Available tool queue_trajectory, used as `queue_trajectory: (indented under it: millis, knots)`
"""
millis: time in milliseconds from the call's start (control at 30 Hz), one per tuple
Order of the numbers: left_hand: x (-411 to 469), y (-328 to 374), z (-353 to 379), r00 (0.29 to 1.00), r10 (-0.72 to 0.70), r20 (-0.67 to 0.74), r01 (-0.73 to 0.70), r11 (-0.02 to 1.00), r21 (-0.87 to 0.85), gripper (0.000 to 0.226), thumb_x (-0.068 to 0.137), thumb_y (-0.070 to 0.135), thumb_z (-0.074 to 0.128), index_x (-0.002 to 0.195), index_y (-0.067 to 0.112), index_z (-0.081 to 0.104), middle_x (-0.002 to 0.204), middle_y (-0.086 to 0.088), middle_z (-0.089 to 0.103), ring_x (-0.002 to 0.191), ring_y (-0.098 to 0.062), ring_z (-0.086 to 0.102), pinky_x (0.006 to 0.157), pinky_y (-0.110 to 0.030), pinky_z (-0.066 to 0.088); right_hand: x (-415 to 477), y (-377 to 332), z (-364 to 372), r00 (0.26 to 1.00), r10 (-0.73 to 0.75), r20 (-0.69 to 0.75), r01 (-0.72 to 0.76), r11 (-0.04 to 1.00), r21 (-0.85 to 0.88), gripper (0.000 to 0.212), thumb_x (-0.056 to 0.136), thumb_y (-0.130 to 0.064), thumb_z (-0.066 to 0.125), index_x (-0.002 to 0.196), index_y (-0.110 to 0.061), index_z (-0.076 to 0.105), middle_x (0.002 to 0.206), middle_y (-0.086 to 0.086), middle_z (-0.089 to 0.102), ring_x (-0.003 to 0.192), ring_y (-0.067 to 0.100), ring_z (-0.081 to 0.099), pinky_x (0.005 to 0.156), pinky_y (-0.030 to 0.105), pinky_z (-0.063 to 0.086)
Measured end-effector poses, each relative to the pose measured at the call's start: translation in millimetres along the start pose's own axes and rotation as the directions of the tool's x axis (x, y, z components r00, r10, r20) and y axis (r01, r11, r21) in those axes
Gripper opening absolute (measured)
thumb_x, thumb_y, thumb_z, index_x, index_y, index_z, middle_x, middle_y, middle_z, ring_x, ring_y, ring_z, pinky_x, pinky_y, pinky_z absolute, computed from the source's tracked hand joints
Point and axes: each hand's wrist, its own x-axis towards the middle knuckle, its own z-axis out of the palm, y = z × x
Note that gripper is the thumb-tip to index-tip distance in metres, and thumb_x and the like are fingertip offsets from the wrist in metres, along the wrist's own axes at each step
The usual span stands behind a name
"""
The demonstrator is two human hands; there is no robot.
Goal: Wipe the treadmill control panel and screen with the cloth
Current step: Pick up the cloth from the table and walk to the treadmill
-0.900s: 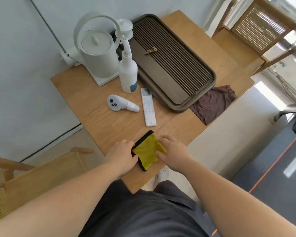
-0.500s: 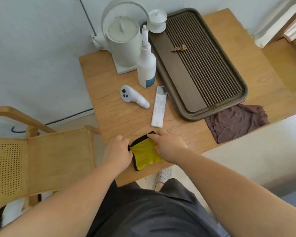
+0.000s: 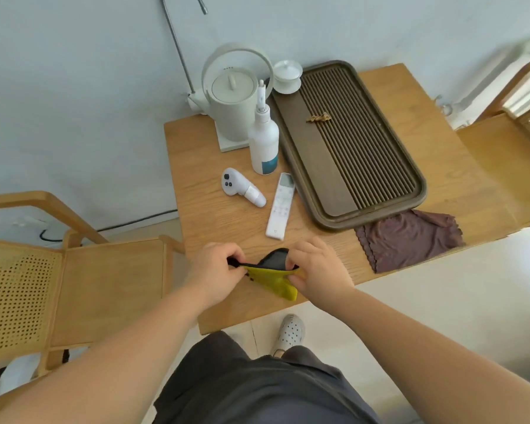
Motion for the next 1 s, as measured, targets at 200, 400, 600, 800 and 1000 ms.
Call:
queue_trajectory:
  millis: [200,400,600,800,1000]
  knots:
    - [-3.9,51.3,-43.6,0.984,0.131,0.122,-0.062,0.888,-0.456,0.017,0.083,0.005,0.076,0.079,0.018,0.065,0.090,0.001,0.078,0.088,-0.016,0.072,0.082,-0.031,0.055,-38.0,-25.2,-43.1,0.935,0.146,-0.323,-0.159,0.987,-0.016,0.018,0.078,-0.026,0.083,0.086,-0.029,0.067,0.082,-0.013,0.062,0.086,0.022,0.055,0.073,0.036,0.038]
    - [-28.6,58.9,-77.1,0.958,0.265,0.107,-0.152,0.789,-0.596,0.018,0.083,-0.005,0.071,0.086,0.012,0.064,0.078,-0.003,0.072,0.069,-0.011,0.066,0.065,-0.021,0.051,-89.5,-80.6,-46.4,0.796,0.346,-0.497,-0.362,0.930,0.068,0.014,0.080,-0.025,0.087,0.085,-0.023,0.075,0.089,-0.010,0.062,0.091,0.019,0.054,0.080,0.040,0.049]
    - [-60.4,49.0,-67.6,0.926,0.335,0.176,-0.170,0.784,-0.598,0.020,0.085,-0.001,0.072,0.091,0.017,0.067,0.088,-0.002,0.074,0.083,-0.012,0.070,0.069,-0.018,0.052,-160.5,-143.5,-22.5,0.657,0.557,-0.507,-0.536,0.819,0.205,0.009,0.086,-0.015,0.081,0.091,-0.020,0.076,0.097,-0.014,0.066,0.092,0.009,0.059,0.085,0.022,0.049]
    - [-92.9,43.7,-1.4,0.852,0.366,0.374,-0.106,0.820,-0.563,0.018,0.083,-0.004,0.070,0.087,0.014,0.068,0.081,-0.007,0.073,0.074,-0.017,0.065,0.065,-0.027,0.053,-248.2,-152.0,-5.5,0.508,0.794,-0.333,-0.733,0.602,0.316,0.008,0.093,-0.016,0.074,0.095,-0.023,0.077,0.078,-0.018,0.065,0.079,0.010,0.063,0.077,0.031,0.050]
    - [-134.4,58.9,71.8,0.814,0.319,0.486,-0.057,0.876,-0.479,0.016,0.083,-0.005,0.069,0.092,0.007,0.070,0.083,-0.008,0.073,0.072,-0.019,0.066,0.073,-0.038,0.057,-344.8,-163.9,31.0,0.325,0.884,-0.337,-0.816,0.442,0.372,0.007,0.095,-0.017,0.069,0.095,-0.021,0.075,0.084,-0.014,0.061,0.083,0.014,0.060,0.080,0.033,0.051]
